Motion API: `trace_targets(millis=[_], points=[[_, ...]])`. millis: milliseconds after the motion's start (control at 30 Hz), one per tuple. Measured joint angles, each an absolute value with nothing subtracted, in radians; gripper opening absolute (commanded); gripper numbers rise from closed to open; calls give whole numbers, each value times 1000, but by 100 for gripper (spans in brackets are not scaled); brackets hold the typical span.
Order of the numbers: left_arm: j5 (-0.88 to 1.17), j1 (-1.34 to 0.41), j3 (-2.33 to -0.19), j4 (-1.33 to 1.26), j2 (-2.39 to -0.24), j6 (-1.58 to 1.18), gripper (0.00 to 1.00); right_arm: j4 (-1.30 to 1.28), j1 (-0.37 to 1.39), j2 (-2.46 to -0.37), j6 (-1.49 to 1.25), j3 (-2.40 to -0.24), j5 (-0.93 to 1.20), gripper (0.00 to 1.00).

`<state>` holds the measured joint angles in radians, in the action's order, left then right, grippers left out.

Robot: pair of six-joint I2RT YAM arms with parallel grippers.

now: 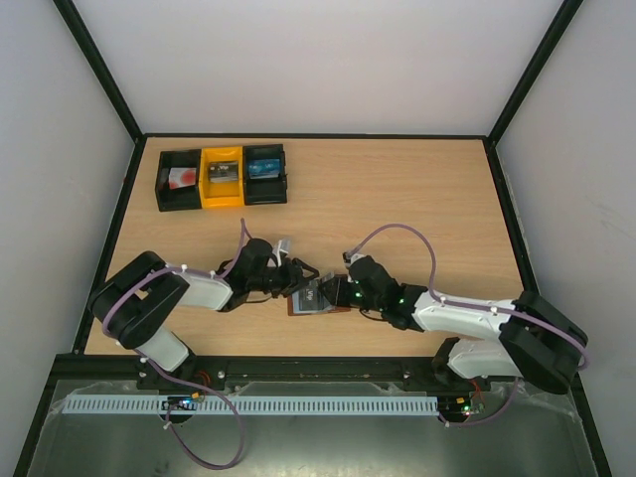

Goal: Take the credit cards out of the card holder

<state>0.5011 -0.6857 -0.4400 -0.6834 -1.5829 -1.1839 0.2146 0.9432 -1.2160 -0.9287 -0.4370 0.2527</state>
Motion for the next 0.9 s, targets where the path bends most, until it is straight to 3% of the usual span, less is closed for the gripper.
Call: trace_targets(millis=[900], points=[[466,-694,-432,-622,-1596,-1135,45,117,945,-1312,-902,-424,29,12]])
